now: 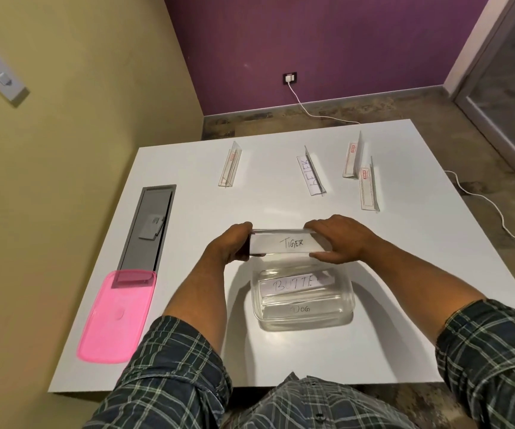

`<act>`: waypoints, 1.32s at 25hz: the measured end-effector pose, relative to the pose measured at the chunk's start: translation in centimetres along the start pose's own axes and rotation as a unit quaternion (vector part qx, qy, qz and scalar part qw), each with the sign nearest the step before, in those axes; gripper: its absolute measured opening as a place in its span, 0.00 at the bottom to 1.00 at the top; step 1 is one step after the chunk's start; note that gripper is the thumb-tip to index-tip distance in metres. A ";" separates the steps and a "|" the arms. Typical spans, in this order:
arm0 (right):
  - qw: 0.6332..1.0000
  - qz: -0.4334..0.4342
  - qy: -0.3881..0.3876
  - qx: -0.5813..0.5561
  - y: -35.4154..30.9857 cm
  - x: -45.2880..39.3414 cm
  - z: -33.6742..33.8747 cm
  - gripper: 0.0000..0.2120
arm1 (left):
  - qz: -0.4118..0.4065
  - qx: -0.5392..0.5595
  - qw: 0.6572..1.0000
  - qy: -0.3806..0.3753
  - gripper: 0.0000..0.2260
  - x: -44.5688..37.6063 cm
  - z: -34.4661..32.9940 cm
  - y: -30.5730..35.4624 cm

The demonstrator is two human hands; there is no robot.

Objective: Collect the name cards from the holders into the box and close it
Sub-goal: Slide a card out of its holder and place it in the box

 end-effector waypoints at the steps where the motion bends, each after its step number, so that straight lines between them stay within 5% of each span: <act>1: 1.000 0.005 -0.017 -0.007 -0.3 0.5 0.0 0.30 | 0.011 -0.015 1.000 -0.017 0.08 0.5 -0.3 -0.5; 6: 0.996 0.045 -0.077 -0.020 -1.0 2.7 -0.6 0.28 | -0.008 -0.227 0.973 -0.044 0.10 1.2 -1.1 -2.3; 14: 0.985 0.032 -0.153 0.077 -3.2 3.0 -2.8 0.26 | -0.125 -0.337 0.933 -0.024 0.16 0.7 -2.7 -2.8; 21: 0.965 -0.032 -0.190 0.178 -4.6 2.6 -5.3 0.27 | -0.246 -0.581 0.776 -0.004 0.15 0.9 -5.5 -4.3; 33: 0.945 -0.041 -0.254 0.200 -3.7 2.4 -7.3 0.14 | -0.327 -0.680 0.655 0.040 0.13 0.2 -7.1 -5.6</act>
Point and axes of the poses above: each hand's wrist, its own x-axis away from the middle knuckle, its own z-axis out of the back of the hand, y = z × x, the point moved 3 cm from there along -x, towards the middle knuckle, and after that the axes turned 12 degrees about y, right-handed, at the moved point
